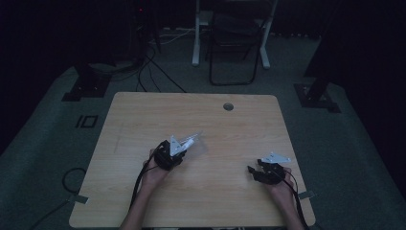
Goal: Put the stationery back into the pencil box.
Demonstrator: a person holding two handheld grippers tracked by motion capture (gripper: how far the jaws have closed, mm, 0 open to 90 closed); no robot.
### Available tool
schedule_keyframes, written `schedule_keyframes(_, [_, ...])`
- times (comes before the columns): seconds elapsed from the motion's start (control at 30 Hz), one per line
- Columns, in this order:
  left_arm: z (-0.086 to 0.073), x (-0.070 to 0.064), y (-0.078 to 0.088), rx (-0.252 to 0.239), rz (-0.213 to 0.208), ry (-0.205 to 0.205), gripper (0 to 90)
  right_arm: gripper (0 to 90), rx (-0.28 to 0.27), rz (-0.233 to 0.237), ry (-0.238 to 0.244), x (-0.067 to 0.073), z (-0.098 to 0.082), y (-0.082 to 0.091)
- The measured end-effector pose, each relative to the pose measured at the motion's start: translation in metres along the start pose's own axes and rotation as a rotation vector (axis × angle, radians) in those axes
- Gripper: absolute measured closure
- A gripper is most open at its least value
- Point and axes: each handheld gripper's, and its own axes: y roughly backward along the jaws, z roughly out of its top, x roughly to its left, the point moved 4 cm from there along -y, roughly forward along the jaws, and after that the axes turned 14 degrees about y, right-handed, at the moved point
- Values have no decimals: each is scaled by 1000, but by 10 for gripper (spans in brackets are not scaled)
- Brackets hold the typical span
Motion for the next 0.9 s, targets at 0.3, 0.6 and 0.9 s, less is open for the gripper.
schedule_keyframes(0.3, [-7,2,-14,56,48,-27,707,438,0,0,-1,0,0,0])
schedule_keyframes(0.6, [-8,0,-16,72,114,-76,615,435,0,2,0,0,0,0])
schedule_keyframes(0.9, [-13,-13,23,-27,-27,17,573,434,0,2,1,0,0,0])
